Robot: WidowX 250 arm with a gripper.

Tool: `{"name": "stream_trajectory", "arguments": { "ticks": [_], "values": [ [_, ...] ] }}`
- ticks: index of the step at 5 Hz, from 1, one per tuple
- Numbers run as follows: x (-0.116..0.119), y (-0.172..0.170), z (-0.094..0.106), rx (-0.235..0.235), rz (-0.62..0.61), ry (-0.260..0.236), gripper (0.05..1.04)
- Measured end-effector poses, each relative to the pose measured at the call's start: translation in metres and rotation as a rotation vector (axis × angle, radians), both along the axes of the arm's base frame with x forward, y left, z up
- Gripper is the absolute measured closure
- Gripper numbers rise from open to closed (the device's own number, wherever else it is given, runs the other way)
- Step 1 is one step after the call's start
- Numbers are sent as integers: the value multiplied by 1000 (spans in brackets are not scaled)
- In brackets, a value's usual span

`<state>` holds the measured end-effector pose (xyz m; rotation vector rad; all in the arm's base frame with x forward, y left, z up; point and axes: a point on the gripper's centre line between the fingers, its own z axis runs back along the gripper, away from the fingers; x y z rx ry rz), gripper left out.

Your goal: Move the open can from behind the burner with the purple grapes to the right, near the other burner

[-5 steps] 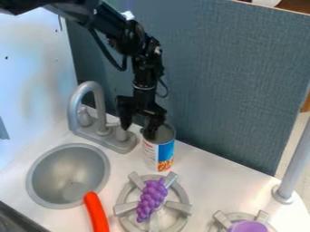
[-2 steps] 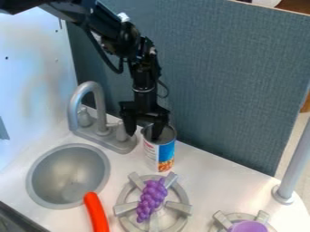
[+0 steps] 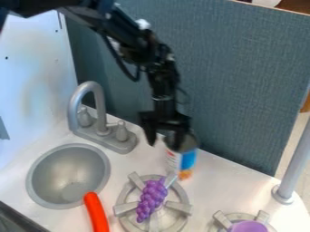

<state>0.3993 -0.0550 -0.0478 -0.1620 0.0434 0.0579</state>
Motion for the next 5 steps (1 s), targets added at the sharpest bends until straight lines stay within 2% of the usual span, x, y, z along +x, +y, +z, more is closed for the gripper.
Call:
{"name": "stream_trajectory", "arguments": {
  "ticks": [1,3,4,5],
  "values": [
    [-5,-39,0,-33,-66,-1,82],
    [-12,-82,1,-117,-138,8,82],
    [-17,-85,1,-141,-128,5,82],
    [-16,-82,34,-138,-123,-86,82]
  ]
}}
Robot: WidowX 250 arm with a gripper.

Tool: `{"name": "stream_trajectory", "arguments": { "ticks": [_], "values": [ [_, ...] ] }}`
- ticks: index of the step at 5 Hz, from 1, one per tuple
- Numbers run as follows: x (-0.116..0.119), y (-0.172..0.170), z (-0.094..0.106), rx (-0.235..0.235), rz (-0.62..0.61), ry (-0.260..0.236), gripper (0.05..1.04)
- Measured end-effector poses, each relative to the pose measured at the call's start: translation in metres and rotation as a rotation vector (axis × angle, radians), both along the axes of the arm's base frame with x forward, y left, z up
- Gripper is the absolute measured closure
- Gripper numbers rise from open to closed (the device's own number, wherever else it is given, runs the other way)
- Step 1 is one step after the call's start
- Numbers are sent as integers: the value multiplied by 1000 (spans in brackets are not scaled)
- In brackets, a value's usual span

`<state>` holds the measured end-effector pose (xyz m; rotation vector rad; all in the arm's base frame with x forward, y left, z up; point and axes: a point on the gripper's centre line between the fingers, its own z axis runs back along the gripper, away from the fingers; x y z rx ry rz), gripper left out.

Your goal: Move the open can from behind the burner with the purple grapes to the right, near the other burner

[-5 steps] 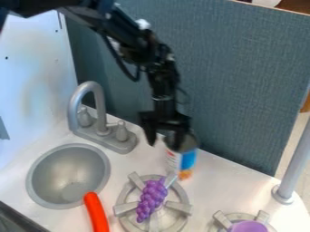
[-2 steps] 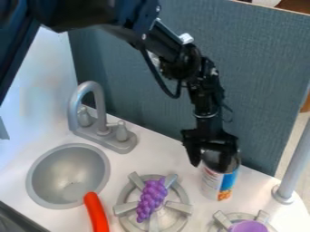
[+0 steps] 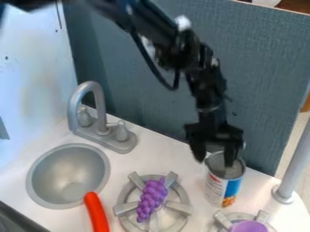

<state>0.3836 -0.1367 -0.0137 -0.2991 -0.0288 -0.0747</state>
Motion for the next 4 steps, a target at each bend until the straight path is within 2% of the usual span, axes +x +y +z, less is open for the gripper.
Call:
{"name": "stream_trajectory", "arguments": {
  "ticks": [1,2,3,4],
  "values": [
    [0,13,45,-1,25,-126,83],
    [-11,27,74,-8,2,-140,83],
    [-38,29,64,56,-50,-73,83],
    [-76,2,38,122,-132,-32,83]
  ]
}}
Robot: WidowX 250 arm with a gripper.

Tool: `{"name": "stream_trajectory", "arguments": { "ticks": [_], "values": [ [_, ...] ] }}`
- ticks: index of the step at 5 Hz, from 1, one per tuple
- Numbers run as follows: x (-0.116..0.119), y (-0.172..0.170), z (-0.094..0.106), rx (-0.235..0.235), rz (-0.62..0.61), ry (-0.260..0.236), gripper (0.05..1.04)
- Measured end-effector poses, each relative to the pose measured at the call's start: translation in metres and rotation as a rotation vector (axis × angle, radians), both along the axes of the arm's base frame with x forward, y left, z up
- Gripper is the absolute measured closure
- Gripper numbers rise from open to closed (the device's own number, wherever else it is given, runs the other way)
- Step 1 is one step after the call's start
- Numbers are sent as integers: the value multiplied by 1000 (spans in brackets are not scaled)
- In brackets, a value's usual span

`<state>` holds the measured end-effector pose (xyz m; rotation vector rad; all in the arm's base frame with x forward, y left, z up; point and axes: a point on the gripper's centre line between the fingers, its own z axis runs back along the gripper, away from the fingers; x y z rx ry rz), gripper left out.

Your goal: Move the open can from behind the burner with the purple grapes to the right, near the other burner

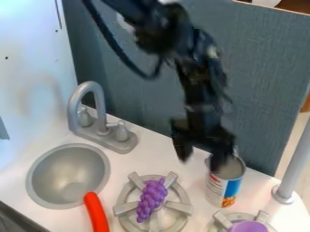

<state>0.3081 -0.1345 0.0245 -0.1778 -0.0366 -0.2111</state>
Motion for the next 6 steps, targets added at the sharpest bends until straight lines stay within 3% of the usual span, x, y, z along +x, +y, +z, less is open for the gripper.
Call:
{"name": "stream_trajectory", "arguments": {
  "ticks": [1,2,3,6],
  "values": [
    [-35,-13,-6,55,-83,-5,83],
    [-49,-30,-13,57,-120,-21,83],
    [-57,-32,-27,86,-117,19,83],
    [-58,-32,-27,87,-112,21,83]
  ]
}}
